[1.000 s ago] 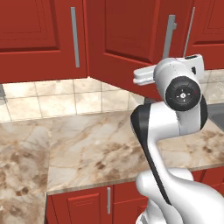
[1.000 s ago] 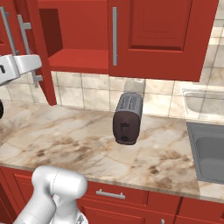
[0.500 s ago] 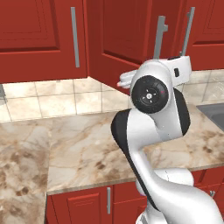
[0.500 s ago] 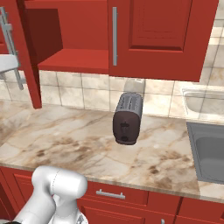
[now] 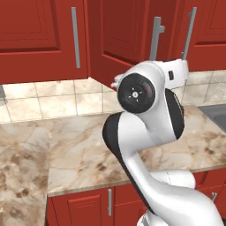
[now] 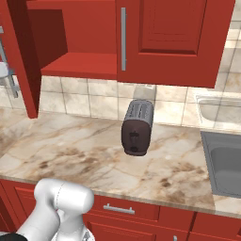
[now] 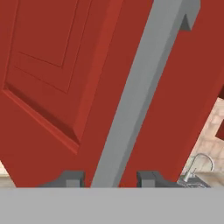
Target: Open the cabinet, pick the kettle from the cabinet, and place it in the sink.
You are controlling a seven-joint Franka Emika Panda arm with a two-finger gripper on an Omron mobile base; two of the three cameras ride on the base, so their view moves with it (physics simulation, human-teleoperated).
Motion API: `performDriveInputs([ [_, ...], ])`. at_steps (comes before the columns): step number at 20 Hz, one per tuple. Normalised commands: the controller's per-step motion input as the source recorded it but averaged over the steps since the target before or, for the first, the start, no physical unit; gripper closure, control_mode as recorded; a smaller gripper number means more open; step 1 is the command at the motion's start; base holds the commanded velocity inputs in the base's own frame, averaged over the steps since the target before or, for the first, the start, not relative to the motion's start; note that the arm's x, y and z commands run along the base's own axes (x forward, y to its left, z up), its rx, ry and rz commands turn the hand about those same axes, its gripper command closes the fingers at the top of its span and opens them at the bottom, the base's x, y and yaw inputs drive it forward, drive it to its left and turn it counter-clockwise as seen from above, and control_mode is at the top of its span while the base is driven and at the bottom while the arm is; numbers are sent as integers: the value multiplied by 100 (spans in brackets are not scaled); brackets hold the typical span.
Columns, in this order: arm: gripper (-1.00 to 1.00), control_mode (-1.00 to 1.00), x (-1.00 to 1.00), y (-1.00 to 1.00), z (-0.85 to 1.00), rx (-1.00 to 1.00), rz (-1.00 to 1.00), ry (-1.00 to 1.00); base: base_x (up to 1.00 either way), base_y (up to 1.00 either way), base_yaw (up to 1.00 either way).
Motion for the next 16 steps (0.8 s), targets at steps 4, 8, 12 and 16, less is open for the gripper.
performDriveInputs([
  [4,-100,-100,-27,0,-22,9,-5,0,0,0,0],
  [8,-100,-100,-30,0,-19,15,-5,2,0,0,0],
  [12,-100,-100,-11,-19,-5,19,-6,7,0,0,0],
  [16,-100,-100,-18,-42,1,28,0,7,0,0,0],
])
